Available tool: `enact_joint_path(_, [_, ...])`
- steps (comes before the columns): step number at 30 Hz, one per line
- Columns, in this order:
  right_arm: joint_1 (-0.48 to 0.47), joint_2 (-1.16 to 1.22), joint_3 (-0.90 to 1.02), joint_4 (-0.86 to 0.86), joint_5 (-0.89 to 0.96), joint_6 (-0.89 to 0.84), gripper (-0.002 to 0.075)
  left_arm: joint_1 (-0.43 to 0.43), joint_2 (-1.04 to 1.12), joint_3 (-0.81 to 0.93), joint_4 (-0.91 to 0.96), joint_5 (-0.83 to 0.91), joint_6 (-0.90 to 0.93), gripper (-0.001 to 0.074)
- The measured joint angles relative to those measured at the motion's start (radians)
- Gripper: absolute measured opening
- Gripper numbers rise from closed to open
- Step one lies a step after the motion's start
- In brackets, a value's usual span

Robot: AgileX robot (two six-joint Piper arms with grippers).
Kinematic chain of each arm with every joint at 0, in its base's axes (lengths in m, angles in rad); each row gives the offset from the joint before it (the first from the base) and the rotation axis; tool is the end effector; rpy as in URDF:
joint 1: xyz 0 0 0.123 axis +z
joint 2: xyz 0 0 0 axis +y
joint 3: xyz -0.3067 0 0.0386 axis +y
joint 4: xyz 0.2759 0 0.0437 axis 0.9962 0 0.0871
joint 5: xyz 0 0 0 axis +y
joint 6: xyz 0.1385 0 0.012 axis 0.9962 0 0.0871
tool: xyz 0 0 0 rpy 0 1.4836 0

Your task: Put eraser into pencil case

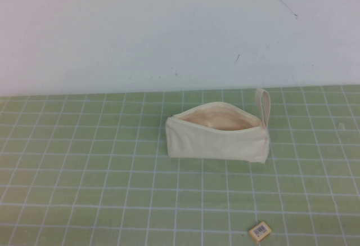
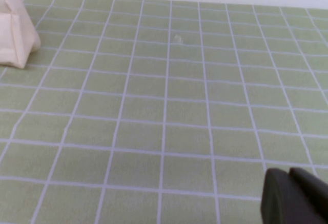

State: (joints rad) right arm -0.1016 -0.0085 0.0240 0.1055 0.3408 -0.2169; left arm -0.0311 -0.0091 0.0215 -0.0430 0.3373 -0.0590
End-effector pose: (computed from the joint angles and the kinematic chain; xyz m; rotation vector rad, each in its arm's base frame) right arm 0.1035 -0.0056 0.1616 -0.0393 1.8393 -0.1212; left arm 0.1035 -0.0052 0.1629 -0.0528 1.8335 -0.1049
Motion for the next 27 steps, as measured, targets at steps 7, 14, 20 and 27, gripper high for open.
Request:
enact_joint_path(7, [0.0, 0.0, 0.004, 0.0, -0.293, 0.0, -0.0001, 0.0, 0.0, 0.0, 0.0, 0.0, 0.0, -0.0001])
enact_joint_path(14, [0.0, 0.0, 0.004, -0.002, -0.671, 0.0, -0.0001, 0.0, 0.0, 0.0, 0.0, 0.0, 0.0, -0.0001])
enact_joint_path(20, [0.0, 0.0, 0.004, 0.044, -0.885, 0.0, -0.0001, 0.0, 0.0, 0.0, 0.0, 0.0, 0.0, -0.0001])
enact_joint_path(27, [0.0, 0.0, -0.16, 0.009, -0.641, -0.148, -0.0001, 0.0, 0.0, 0.0, 0.0, 0.0, 0.0, -0.0001])
